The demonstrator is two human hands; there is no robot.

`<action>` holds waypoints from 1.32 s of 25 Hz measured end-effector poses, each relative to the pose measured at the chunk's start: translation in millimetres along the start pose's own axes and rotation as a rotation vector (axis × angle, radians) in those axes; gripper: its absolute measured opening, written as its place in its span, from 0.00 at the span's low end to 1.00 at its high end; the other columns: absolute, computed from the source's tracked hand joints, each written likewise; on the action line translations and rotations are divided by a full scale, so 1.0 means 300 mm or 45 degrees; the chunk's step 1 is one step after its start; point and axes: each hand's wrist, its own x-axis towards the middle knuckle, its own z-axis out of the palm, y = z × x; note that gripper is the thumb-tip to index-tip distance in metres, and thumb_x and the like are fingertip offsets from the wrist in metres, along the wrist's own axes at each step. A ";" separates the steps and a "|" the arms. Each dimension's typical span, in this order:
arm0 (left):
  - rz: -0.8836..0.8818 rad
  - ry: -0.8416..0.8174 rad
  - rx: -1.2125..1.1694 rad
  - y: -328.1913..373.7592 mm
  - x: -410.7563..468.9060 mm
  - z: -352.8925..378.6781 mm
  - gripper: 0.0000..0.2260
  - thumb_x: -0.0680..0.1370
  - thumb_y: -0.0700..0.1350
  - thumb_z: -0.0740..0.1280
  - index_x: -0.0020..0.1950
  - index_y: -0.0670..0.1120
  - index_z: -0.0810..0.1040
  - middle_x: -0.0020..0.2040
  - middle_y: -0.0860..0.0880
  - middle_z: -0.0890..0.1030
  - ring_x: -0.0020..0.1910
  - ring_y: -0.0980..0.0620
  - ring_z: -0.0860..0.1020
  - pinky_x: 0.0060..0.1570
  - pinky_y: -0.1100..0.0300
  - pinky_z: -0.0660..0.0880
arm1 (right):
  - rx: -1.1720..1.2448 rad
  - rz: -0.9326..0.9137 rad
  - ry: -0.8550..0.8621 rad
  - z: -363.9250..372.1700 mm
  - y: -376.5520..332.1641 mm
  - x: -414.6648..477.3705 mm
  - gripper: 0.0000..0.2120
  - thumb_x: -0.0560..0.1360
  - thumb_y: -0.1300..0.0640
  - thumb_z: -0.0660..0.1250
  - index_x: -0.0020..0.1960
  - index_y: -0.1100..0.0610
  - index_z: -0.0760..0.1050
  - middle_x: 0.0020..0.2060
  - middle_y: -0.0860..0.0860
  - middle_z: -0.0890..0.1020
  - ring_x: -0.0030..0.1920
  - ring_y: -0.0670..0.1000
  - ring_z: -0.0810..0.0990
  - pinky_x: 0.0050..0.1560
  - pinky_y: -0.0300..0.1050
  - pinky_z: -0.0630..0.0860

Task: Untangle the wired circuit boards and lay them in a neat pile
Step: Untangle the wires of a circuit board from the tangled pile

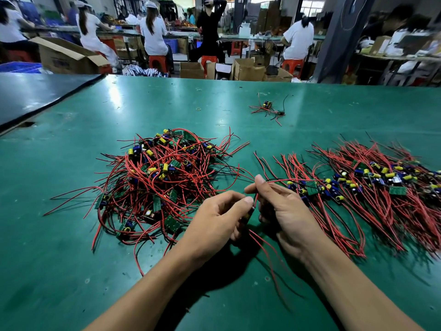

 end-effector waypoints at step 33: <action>-0.243 -0.238 -0.402 0.003 -0.006 0.002 0.08 0.75 0.44 0.69 0.38 0.44 0.82 0.30 0.44 0.77 0.27 0.49 0.74 0.31 0.60 0.73 | -0.061 0.282 -0.156 -0.047 -0.041 0.007 0.18 0.61 0.40 0.79 0.30 0.53 0.78 0.24 0.49 0.70 0.26 0.47 0.66 0.26 0.36 0.59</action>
